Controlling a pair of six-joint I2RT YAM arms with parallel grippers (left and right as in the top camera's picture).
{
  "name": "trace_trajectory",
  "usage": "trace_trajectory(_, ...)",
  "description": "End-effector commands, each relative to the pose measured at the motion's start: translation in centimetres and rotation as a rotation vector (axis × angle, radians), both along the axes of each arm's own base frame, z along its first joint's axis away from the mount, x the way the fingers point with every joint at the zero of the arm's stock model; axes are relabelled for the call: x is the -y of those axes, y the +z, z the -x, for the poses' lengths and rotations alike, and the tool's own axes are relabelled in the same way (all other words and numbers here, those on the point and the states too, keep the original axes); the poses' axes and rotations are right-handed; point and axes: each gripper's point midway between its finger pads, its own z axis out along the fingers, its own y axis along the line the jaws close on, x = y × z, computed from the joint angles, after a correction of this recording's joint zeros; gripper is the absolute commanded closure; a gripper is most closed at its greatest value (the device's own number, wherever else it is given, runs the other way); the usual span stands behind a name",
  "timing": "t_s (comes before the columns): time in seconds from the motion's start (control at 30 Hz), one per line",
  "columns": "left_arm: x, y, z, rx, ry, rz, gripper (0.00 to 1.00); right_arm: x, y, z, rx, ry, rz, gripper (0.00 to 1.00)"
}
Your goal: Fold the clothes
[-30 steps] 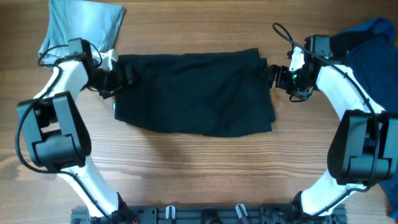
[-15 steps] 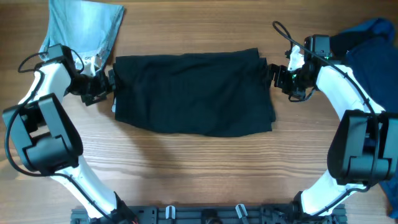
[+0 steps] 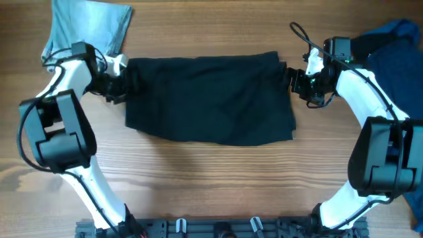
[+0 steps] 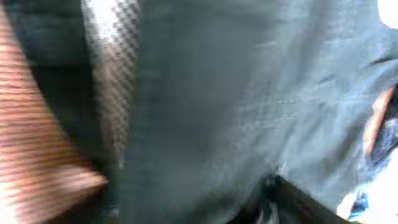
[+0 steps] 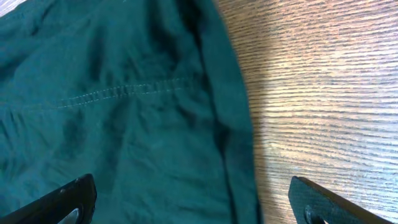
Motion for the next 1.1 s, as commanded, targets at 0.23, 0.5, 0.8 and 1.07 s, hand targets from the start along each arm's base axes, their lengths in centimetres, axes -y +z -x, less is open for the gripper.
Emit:
trace_trajectory(0.23, -4.6, -3.9, 2.9, -0.248, 0.047, -0.308, 0.96, -0.4, -0.3, 0.0, 0.003, 0.021, -0.018, 0.00)
trace_trajectory(0.5, -6.7, 4.1, -0.9, -0.145, 0.129, -0.475, 0.96, -1.0, -0.4, 0.0, -0.024, -0.035, -0.024, 0.00)
trace_trajectory(0.8, 0.8, 5.2, -0.7, -0.107, 0.011, -0.731, 0.96, -1.6, -0.9, -0.3, -0.027, -0.066, 0.051, 0.00)
trace_trajectory(1.07, 7.2, 5.7, 0.0, -0.030, -0.014, -0.884, 0.80, -1.3, -0.9, -0.3, -0.031, -0.078, 0.063, 0.00)
